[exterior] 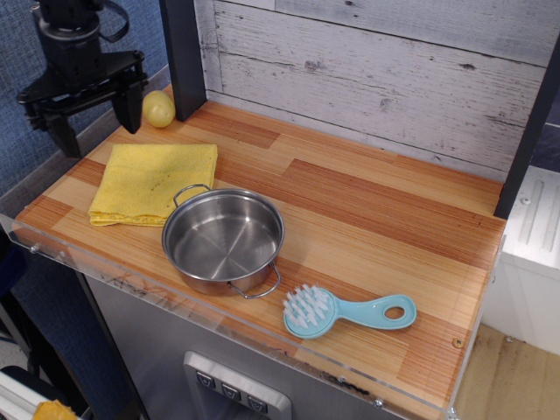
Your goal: Place the cloth behind the spatula
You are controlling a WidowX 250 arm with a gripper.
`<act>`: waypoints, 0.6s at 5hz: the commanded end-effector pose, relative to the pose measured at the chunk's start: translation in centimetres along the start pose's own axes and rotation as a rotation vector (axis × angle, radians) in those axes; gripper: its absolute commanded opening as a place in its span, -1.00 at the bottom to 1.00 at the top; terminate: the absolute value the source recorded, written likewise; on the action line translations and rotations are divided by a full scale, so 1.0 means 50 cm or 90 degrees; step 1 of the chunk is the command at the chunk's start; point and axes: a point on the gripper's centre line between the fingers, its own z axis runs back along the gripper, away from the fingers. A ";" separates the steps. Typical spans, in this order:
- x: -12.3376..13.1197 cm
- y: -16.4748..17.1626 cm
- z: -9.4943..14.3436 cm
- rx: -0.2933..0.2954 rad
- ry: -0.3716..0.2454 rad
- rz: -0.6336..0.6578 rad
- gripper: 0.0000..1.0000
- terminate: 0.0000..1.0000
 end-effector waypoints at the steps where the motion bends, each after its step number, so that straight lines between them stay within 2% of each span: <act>1: 0.006 -0.014 -0.013 -0.006 0.000 0.025 1.00 -1.00; 3: -0.017 -0.042 -0.056 -0.020 0.009 0.044 1.00 -1.00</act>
